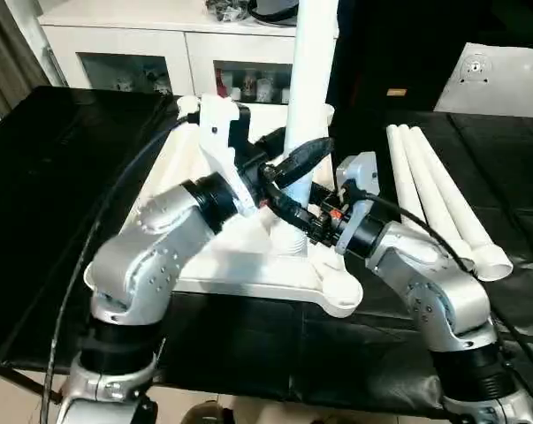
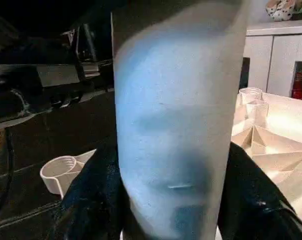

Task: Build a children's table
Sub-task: Pick table leg

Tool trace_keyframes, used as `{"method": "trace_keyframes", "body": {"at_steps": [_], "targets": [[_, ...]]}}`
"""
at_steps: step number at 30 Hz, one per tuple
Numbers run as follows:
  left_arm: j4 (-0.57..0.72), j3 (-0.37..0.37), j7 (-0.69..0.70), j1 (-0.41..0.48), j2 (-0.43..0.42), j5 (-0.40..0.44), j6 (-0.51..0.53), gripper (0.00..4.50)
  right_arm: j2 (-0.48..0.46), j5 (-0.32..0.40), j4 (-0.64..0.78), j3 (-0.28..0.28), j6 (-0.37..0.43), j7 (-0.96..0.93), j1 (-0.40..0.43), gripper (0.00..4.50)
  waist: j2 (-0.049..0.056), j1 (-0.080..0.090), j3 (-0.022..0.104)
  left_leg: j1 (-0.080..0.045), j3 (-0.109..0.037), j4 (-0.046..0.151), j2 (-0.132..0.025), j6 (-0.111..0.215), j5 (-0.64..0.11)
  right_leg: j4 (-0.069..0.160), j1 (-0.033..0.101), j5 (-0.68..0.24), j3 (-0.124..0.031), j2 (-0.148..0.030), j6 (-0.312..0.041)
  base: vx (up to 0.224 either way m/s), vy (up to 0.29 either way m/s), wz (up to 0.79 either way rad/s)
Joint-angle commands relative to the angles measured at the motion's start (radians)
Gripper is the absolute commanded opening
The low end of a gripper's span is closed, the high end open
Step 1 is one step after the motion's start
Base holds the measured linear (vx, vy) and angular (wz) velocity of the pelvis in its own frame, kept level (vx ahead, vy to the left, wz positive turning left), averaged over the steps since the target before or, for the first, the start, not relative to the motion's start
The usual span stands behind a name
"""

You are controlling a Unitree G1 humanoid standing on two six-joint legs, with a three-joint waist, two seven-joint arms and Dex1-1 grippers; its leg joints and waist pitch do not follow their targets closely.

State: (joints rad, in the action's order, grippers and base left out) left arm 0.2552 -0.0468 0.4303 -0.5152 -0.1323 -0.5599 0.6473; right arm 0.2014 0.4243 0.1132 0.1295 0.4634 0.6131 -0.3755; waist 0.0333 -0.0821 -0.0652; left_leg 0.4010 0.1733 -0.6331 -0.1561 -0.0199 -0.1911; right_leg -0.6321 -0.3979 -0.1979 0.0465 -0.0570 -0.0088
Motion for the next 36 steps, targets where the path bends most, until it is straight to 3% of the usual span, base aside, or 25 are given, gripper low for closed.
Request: {"method": "trace_keyframes", "body": {"at_steps": [1, 12, 14, 15, 17, 23, 30, 33, 36], "targets": [[0.000, -0.001, -0.020, 0.008, 0.000, 0.018, 0.000, 1.98, -0.003, -0.007, 0.004, -0.002, -0.027, -0.001, -0.008, 1.89, -0.006, 0.006, 0.074, -0.024, -0.027, 0.082, -0.066, -0.012, -0.157, 0.080, 0.045, -0.188, -0.050, -0.082, -0.175, 0.000, 0.000, 0.00], [-0.028, 0.025, -0.046, -0.008, 0.001, 0.018, 0.010, 1.88, 0.003, -0.025, -0.007, -0.008, -0.028, -0.010, -0.024, 1.89, -0.006, 0.007, 0.074, -0.024, -0.026, 0.080, -0.065, -0.008, -0.150, 0.080, 0.044, -0.182, -0.050, -0.081, -0.176, 0.000, 0.000, 0.00], [-0.036, 0.036, -0.051, -0.017, 0.005, 0.014, 0.016, 1.88, 0.000, -0.009, -0.004, -0.017, -0.014, -0.006, -0.028, 2.45, -0.007, 0.007, 0.075, -0.025, -0.026, 0.080, -0.065, -0.008, -0.148, 0.079, 0.044, -0.181, -0.050, -0.081, -0.176, 0.000, 0.000, 0.00], [-0.057, 0.063, -0.060, -0.042, 0.009, -0.011, 0.041, 1.88, 0.005, 0.044, 0.020, -0.035, 0.018, 0.025, -0.030, 2.62, -0.008, 0.006, 0.074, -0.026, -0.025, 0.079, -0.063, -0.006, -0.151, 0.079, 0.044, -0.188, -0.050, -0.081, -0.178, 0.000, 0.000, 0.00], [-0.069, 0.077, -0.060, -0.057, 0.008, -0.027, 0.055, 1.88, 0.011, 0.072, 0.034, -0.048, 0.035, 0.041, -0.032, 2.68, -0.010, 0.006, 0.074, -0.024, -0.025, 0.079, -0.062, -0.005, -0.148, 0.080, 0.046, -0.191, -0.049, -0.080, -0.176, 0.000, 0.000, 0.00], [-0.107, 0.103, 0.067, -0.113, -0.027, -0.134, 0.092, 1.86, 0.119, 0.189, 0.042, -0.115, 0.143, 0.166, -0.063, 3.08, -0.010, 0.001, 0.078, -0.023, -0.025, 0.073, -0.061, 0.020, -0.097, 0.074, 0.048, -0.148, -0.047, -0.080, -0.186, 0.000, 0.000, 0.00], [-0.104, 0.081, 0.327, -0.141, -0.083, -0.237, 0.092, 1.86, 0.253, 0.205, 0.037, -0.070, 0.190, 0.338, -0.076, 3.08, -0.018, -0.007, 0.077, -0.022, -0.022, 0.071, -0.062, 0.040, -0.088, 0.076, 0.050, -0.171, -0.047, -0.086, -0.204, 0.000, 0.000, 0.00], [-0.104, 0.046, 0.409, -0.145, -0.110, -0.222, 0.061, 1.86, 0.276, 0.215, 0.033, -0.052, 0.198, 0.386, -0.083, 3.08, -0.018, -0.005, 0.076, -0.024, -0.023, 0.072, -0.064, 0.040, -0.103, 0.079, 0.048, -0.198, -0.047, -0.085, -0.202, 0.000, 0.000, 0.00], [-0.111, 0.029, 0.456, -0.149, -0.122, -0.224, 0.062, 1.86, 0.285, 0.219, 0.023, -0.041, 0.203, 0.415, -0.089, 2.77, -0.016, -0.004, 0.075, -0.026, -0.023, 0.073, -0.067, 0.030, -0.113, 0.078, 0.047, -0.213, -0.048, -0.086, -0.201, 0.000, 0.000, 0.00]]}}
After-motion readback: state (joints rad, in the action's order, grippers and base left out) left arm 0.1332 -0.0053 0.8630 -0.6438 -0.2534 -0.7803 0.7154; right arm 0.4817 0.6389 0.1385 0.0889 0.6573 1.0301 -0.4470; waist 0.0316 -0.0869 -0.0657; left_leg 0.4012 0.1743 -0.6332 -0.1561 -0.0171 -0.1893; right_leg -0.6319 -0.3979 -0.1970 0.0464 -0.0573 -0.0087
